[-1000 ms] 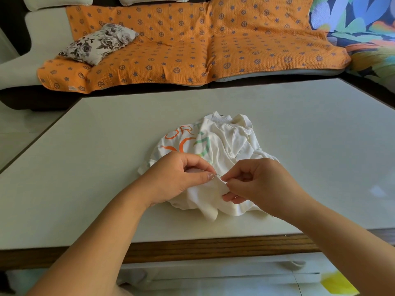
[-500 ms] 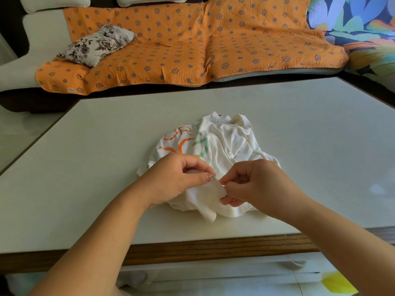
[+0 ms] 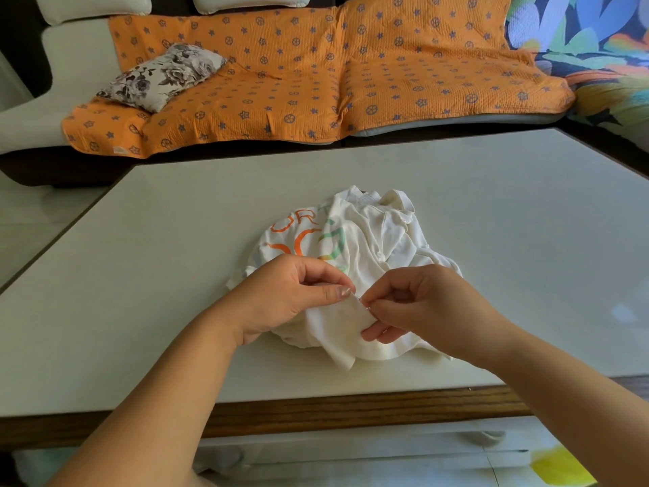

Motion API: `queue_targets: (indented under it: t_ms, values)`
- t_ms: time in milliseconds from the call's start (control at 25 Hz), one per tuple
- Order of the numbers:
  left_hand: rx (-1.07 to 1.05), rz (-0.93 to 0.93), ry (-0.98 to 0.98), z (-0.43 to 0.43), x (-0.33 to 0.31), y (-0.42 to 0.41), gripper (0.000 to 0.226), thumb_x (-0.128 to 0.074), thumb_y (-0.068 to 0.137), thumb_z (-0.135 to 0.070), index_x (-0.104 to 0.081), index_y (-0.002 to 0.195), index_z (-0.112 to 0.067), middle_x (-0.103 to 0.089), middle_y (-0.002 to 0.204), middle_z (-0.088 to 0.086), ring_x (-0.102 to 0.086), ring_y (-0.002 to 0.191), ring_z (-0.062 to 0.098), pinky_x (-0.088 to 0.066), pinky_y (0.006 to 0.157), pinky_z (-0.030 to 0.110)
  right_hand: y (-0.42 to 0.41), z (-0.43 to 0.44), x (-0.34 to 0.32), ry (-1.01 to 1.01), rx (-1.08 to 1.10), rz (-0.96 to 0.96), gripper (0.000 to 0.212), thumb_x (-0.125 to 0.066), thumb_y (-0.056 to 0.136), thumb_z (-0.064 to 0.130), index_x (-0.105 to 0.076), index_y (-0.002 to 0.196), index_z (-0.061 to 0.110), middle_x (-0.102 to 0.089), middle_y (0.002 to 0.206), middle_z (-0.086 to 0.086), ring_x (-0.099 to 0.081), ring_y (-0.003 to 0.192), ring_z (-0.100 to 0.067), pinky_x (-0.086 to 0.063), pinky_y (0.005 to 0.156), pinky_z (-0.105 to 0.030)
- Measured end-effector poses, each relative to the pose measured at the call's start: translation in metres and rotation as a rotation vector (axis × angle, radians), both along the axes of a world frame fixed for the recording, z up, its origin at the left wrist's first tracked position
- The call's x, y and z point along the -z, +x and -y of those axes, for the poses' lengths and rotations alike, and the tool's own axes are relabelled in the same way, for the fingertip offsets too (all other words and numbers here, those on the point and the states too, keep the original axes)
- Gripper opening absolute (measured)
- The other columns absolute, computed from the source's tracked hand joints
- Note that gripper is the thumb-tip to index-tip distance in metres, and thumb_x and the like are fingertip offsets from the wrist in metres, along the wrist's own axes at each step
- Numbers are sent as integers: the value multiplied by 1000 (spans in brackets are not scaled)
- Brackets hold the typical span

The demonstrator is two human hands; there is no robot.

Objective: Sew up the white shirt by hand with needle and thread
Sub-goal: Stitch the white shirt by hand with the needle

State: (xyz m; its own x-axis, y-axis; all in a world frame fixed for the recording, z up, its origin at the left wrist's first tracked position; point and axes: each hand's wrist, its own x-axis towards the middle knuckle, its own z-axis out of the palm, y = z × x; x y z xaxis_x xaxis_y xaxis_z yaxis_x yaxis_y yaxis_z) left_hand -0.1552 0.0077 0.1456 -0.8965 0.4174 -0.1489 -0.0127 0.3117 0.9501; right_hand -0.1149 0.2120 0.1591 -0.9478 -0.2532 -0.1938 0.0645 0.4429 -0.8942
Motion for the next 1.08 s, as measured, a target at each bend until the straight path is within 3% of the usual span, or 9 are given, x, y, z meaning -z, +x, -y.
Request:
queue_targets:
  t_ms: [520, 760, 1080]
  values:
    - [25, 40, 77, -5, 5, -1, 22, -74, 68, -28, -74, 87, -18, -73, 83, -8, -66, 86, 1, -47, 80, 14, 1, 1, 2, -139, -2, 29, 10, -59, 94, 5, -69, 93, 8, -76, 78, -8, -74, 69, -12, -52, 62, -12]
    - [7, 48, 95, -6, 8, -1, 23, -74, 69, -28, -73, 89, -16, -73, 85, -5, -66, 87, 4, -46, 84, 19, -4, 2, 8, -132, 85, 31, 12, -67, 90, 13, -74, 85, 21, -70, 62, 5, -67, 59, -7, -53, 62, -13]
    - [-41, 63, 114, -10, 10, -1, 25, -75, 69, -29, -75, 90, -15, -74, 90, 2, -68, 90, 10, -49, 92, 29, -4, 5, 11, -212, 101, -80, 15, -60, 93, 3, -69, 93, 14, -74, 72, -2, -73, 70, -19, -59, 70, -24]
